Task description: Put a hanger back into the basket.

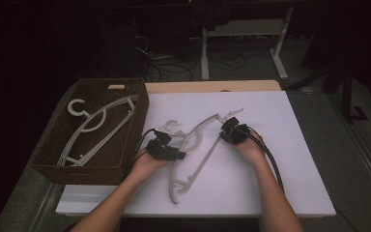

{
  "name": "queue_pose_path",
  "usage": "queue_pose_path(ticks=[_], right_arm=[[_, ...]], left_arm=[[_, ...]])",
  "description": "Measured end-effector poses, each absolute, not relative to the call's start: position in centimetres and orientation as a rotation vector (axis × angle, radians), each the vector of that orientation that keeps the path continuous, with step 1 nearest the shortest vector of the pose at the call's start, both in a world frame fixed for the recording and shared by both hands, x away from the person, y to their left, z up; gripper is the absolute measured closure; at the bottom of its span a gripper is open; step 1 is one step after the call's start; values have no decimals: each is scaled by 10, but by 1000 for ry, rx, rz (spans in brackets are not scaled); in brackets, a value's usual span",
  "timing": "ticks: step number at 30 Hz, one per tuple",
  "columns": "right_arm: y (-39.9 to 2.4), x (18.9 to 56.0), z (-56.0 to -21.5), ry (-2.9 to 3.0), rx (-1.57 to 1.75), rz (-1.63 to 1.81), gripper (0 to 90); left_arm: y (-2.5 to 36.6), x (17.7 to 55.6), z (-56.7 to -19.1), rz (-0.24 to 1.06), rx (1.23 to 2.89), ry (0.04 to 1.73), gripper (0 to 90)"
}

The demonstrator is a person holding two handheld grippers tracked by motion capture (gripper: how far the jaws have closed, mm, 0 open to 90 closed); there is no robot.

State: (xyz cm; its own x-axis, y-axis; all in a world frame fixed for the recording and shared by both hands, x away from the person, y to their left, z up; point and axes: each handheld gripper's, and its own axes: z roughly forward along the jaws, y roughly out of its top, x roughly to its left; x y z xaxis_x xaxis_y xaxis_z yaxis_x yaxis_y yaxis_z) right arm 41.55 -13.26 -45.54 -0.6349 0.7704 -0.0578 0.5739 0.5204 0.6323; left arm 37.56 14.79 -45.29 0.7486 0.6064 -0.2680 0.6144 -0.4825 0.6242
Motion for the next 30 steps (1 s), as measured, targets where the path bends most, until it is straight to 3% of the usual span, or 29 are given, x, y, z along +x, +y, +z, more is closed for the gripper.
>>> queue_pose_path(ticks=[19, 24, 30], right_arm=[[-137, 407, -443, 2426, 1126, 964, 889], [-144, 397, -430, 2415, 1122, 1042, 810], [-153, 379, -420, 2413, 1115, 1104, 604]], left_arm=[[151, 376, -424, 3, 2060, 942, 781], [149, 375, -412, 33, 2037, 912, 796], [148, 378, -392, 85, 2023, 896, 796]])
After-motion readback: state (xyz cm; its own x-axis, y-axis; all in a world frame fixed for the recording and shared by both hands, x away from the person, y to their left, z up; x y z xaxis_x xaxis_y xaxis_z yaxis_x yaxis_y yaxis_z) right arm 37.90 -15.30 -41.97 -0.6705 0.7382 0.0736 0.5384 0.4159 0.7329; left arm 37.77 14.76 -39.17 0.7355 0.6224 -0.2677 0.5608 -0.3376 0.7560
